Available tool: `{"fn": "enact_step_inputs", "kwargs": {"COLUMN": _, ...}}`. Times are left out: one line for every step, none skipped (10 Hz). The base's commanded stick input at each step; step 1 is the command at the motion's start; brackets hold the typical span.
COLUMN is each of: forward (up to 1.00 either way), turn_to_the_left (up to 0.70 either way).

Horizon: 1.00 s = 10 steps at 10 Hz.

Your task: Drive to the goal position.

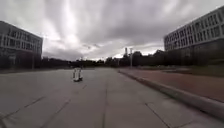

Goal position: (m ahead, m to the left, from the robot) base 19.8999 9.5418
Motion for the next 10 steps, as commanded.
{"fn": "enact_step_inputs", "kwargs": {"forward": 0.7, "turn_to_the_left": 0.0}}
{"fn": "enact_step_inputs", "kwargs": {"forward": 0.7, "turn_to_the_left": 0.0}}
{"fn": "enact_step_inputs", "kwargs": {"forward": 0.7, "turn_to_the_left": 0.0}}
{"fn": "enact_step_inputs", "kwargs": {"forward": 0.7, "turn_to_the_left": 0.0}}
{"fn": "enact_step_inputs", "kwargs": {"forward": 0.7, "turn_to_the_left": 0.0}}
{"fn": "enact_step_inputs", "kwargs": {"forward": 0.7, "turn_to_the_left": 0.0}}
{"fn": "enact_step_inputs", "kwargs": {"forward": 0.7, "turn_to_the_left": 0.0}}
{"fn": "enact_step_inputs", "kwargs": {"forward": 0.7, "turn_to_the_left": 0.0}}
{"fn": "enact_step_inputs", "kwargs": {"forward": 0.7, "turn_to_the_left": 0.0}}
{"fn": "enact_step_inputs", "kwargs": {"forward": 0.7, "turn_to_the_left": 0.0}}
